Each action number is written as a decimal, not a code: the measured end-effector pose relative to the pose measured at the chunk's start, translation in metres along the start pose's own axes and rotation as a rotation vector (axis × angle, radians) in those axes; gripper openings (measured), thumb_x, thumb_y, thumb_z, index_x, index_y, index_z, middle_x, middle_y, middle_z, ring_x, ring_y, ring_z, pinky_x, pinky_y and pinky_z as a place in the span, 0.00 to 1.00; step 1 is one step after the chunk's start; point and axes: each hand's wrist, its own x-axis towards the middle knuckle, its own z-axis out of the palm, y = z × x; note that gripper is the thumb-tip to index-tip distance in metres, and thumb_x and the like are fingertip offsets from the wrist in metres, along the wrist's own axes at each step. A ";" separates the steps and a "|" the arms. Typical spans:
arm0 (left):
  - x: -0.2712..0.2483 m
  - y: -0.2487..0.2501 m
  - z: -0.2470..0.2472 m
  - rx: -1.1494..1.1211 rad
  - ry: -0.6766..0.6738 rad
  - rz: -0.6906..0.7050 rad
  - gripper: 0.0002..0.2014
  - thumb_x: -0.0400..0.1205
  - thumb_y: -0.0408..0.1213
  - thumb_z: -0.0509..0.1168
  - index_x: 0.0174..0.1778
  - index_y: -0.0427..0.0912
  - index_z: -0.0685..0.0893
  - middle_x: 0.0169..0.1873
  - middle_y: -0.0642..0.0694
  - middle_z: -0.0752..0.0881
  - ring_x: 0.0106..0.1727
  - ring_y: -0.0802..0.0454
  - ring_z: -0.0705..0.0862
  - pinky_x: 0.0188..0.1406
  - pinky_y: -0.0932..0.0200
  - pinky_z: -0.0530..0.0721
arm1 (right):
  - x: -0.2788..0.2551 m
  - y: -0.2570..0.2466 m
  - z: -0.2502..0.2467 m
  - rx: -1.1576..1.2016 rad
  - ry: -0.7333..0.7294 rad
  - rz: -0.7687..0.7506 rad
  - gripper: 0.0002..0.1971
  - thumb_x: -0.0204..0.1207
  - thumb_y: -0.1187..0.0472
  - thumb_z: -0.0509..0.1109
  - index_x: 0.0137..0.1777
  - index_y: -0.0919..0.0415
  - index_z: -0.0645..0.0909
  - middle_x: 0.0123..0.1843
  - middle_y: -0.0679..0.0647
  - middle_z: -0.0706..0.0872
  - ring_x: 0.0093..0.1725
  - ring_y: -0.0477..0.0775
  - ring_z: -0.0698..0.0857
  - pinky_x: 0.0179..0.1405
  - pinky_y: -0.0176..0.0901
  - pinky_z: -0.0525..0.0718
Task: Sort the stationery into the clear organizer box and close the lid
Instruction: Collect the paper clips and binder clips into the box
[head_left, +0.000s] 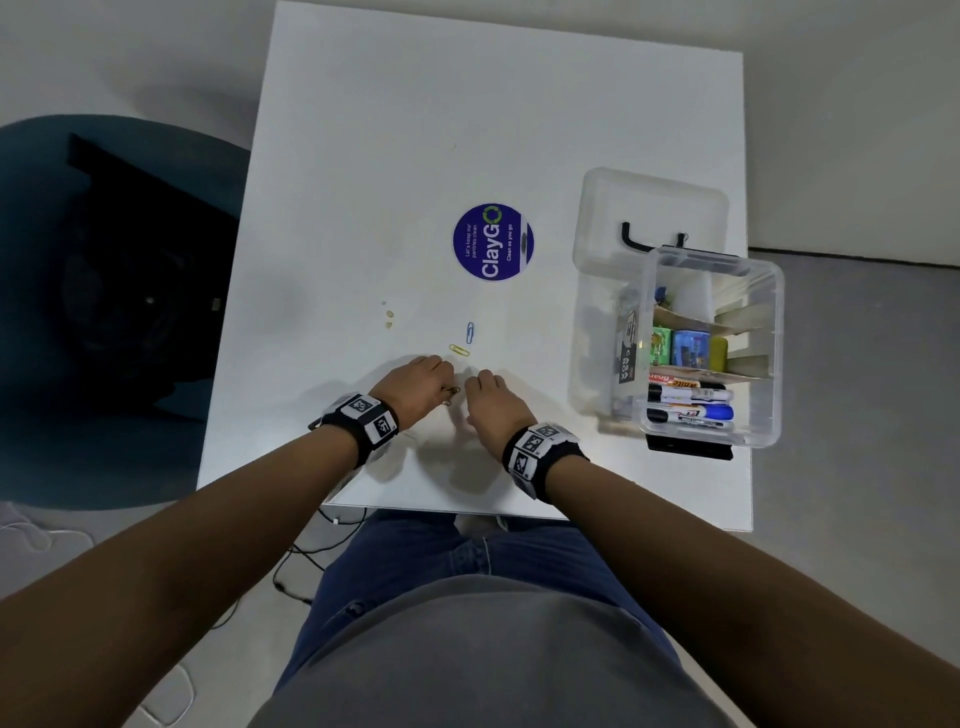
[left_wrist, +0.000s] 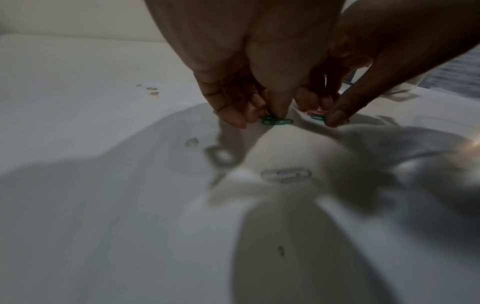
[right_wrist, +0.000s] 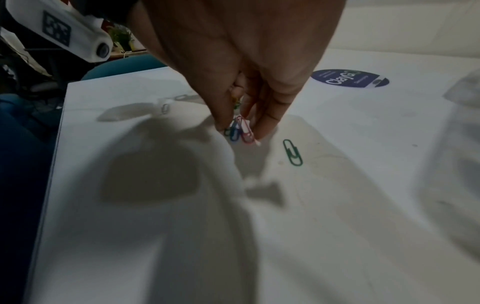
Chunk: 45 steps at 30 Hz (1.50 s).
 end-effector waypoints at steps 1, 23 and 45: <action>0.000 0.000 0.000 -0.008 0.003 -0.007 0.11 0.85 0.41 0.61 0.55 0.36 0.79 0.54 0.39 0.80 0.58 0.41 0.79 0.52 0.46 0.80 | 0.000 0.000 -0.001 -0.006 0.001 -0.006 0.21 0.77 0.74 0.64 0.70 0.72 0.68 0.66 0.66 0.73 0.65 0.65 0.75 0.53 0.54 0.83; 0.038 0.096 -0.064 -0.463 0.334 -0.033 0.04 0.80 0.39 0.68 0.48 0.45 0.81 0.42 0.48 0.84 0.39 0.52 0.83 0.41 0.59 0.83 | -0.038 0.085 -0.095 0.936 0.621 0.305 0.08 0.71 0.70 0.70 0.50 0.62 0.82 0.43 0.55 0.87 0.42 0.53 0.86 0.43 0.39 0.84; 0.144 0.248 -0.099 -0.519 0.362 0.017 0.09 0.79 0.30 0.61 0.49 0.43 0.84 0.45 0.46 0.88 0.42 0.50 0.85 0.44 0.55 0.86 | -0.111 0.230 -0.150 0.645 0.860 0.473 0.12 0.79 0.69 0.62 0.58 0.60 0.82 0.53 0.55 0.87 0.45 0.48 0.83 0.46 0.38 0.83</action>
